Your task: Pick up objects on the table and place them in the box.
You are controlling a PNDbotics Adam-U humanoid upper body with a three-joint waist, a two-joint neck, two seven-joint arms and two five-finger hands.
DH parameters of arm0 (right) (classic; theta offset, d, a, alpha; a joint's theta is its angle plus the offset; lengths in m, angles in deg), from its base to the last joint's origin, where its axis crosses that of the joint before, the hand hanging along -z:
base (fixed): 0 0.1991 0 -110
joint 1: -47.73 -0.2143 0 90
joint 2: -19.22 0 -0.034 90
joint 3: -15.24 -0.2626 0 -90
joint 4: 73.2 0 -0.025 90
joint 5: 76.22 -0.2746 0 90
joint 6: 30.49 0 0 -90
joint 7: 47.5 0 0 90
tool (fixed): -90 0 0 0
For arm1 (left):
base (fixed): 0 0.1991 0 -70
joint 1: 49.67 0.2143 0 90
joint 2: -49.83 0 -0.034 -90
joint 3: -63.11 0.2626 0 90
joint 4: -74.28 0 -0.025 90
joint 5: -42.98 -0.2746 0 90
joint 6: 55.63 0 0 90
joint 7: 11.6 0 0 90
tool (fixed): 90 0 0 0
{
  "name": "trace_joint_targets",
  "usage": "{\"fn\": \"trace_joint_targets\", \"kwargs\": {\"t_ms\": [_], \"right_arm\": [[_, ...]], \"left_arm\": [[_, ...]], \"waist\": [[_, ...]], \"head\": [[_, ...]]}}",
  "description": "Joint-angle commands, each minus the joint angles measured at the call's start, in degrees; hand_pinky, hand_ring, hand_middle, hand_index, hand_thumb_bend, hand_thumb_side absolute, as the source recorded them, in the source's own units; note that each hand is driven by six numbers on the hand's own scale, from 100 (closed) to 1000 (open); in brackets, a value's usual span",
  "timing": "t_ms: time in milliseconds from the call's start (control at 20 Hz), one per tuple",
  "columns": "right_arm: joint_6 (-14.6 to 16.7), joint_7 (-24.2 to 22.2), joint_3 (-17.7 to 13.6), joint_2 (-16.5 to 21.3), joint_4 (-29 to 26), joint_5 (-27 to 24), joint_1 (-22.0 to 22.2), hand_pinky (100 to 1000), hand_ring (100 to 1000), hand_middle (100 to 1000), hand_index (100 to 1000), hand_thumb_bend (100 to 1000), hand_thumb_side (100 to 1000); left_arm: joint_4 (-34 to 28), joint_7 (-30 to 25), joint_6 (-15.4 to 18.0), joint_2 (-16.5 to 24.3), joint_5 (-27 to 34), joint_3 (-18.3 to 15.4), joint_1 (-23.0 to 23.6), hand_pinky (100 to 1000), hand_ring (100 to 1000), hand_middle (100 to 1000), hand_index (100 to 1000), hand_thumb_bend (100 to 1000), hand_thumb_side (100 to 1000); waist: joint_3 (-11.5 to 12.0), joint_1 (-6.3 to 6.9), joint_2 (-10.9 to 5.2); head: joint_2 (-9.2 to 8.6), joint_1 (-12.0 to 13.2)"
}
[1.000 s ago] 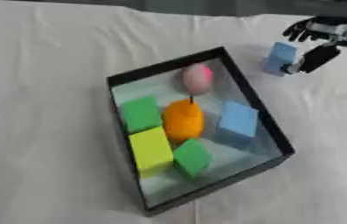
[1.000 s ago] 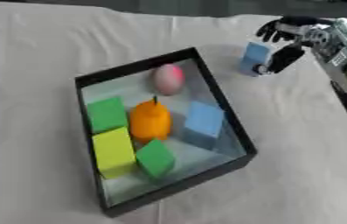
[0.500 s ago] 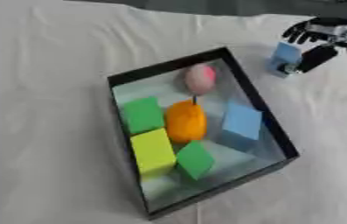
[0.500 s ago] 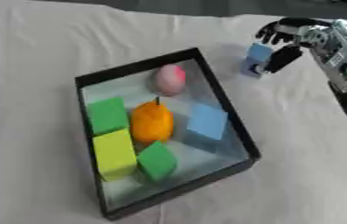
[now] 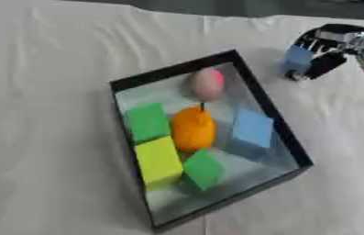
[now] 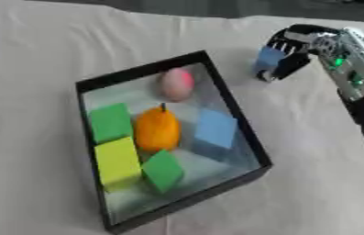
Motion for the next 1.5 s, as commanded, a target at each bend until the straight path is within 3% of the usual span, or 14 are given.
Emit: {"fn": "trace_joint_targets", "kwargs": {"t_ms": [50,300,450,550,750,800,900,1050,1200,1350,1450,1500], "right_arm": [[-0.6,2.3,-0.9,0.9,-0.8,-0.3,-1.2,797,621,590,750,435,359],[-2.4,9.0,-1.0,2.5,-7.3,-5.8,-0.8,743,517,503,673,433,300],[-3.2,11.0,-0.8,4.8,-15.8,-10.6,-0.2,741,503,493,665,429,243],[-4.2,11.2,-0.5,7.4,-25.4,-14.6,0.8,741,502,493,665,428,239],[-7.4,7.7,0.4,13.5,-50.4,-20.0,4.2,750,533,519,681,439,374],[-7.5,6.3,1.0,14.2,-54.1,-20.9,4.3,751,542,525,685,441,414],[-4.5,3.4,3.3,14.1,-56.9,-22.4,2.9,752,554,534,688,443,473],[-1.1,-0.4,7.2,12.3,-57.6,-23.5,0.7,751,559,528,692,444,466],[-0.4,-3.9,10.8,9.6,-57.7,-24.1,-1.0,750,570,538,695,444,475],[-1.7,-7.5,14.8,7.4,-57.7,-23.2,-2.0,748,573,540,695,445,464],[-3.0,-8.6,16.2,5.8,-57.7,-22.4,-1.8,746,571,537,693,445,438],[-3.7,-9.0,16.7,5.2,-57.7,-22.0,-1.6,745,571,533,693,529,278]], "left_arm": [[-1.0,-0.1,-0.1,1.6,-0.1,-0.1,-0.4,617,741,708,791,390,705],[-1.0,0.0,-0.1,1.8,-0.1,-0.3,0.1,618,741,708,790,388,703],[-1.0,0.1,-0.1,1.8,-0.1,-0.5,0.7,618,741,708,790,387,702],[-1.0,0.4,-0.1,1.9,-0.1,-0.7,1.4,618,741,708,790,387,701],[-1.0,0.8,0.0,2.0,-0.1,-1.0,2.3,619,742,709,790,388,699],[-1.0,0.8,0.0,2.0,0.0,-1.0,2.3,620,742,709,790,389,697],[-1.0,0.7,0.1,2.1,0.1,-1.0,2.4,620,742,709,790,389,697],[-1.0,0.5,0.0,2.1,0.2,-0.8,2.5,619,742,709,791,390,697],[-1.0,0.4,-0.1,2.0,0.3,-0.8,2.6,619,742,709,791,391,697],[-1.0,0.4,-0.2,1.9,0.3,-0.7,2.6,618,742,709,791,390,697],[-1.0,0.4,-0.2,1.8,0.4,-0.6,2.5,618,741,709,790,391,697],[-1.0,0.3,-0.3,1.8,0.4,-0.6,2.6,618,741,709,791,391,697]], "waist": [[-0.1,0.35,-1.16],[-0.7,0.68,-2.06],[-1.4,0.99,-2.99],[-2.0,1.09,-3.65],[-3.0,1.17,-4.82],[-3.1,1.20,-5.08],[-3.2,1.29,-5.60],[-3.2,1.37,-6.09],[-3.1,1.40,-6.29],[-2.9,1.37,-6.34],[-2.8,1.33,-6.33],[-2.8,1.31,-6.35]], "head": [[-0.68,-0.3],[0.22,0.1],[1.14,1.2],[1.67,2.1],[2.41,3.6],[2.61,3.7],[2.89,3.7],[2.97,3.5],[2.94,3.5],[2.90,3.3],[2.90,3.3],[2.94,3.3]]}}
